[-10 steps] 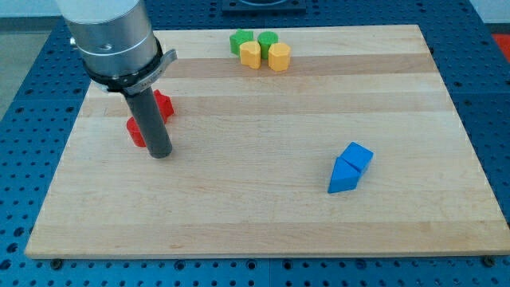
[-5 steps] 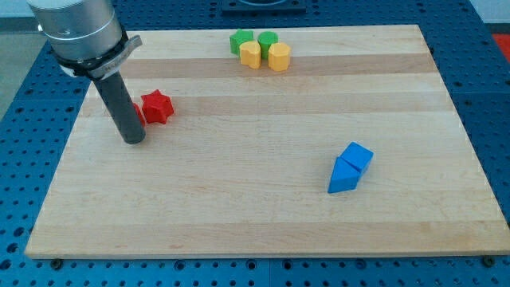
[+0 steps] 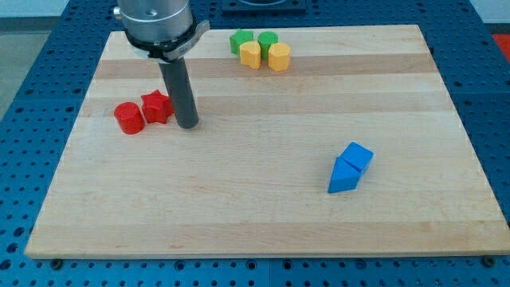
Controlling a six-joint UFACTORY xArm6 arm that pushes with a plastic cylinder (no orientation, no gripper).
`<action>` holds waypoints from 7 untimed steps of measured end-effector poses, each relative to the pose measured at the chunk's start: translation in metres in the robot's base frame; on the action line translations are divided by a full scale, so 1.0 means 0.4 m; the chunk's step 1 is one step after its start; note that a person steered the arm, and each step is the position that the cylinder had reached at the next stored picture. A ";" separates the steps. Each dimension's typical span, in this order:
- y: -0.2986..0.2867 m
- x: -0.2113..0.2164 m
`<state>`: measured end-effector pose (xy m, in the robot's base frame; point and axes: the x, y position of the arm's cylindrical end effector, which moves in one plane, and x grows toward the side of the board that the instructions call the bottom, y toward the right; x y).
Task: Move the red blocks towards the left side
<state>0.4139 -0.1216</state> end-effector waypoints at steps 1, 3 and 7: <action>-0.003 -0.023; -0.070 -0.031; -0.087 -0.061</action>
<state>0.3896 -0.1565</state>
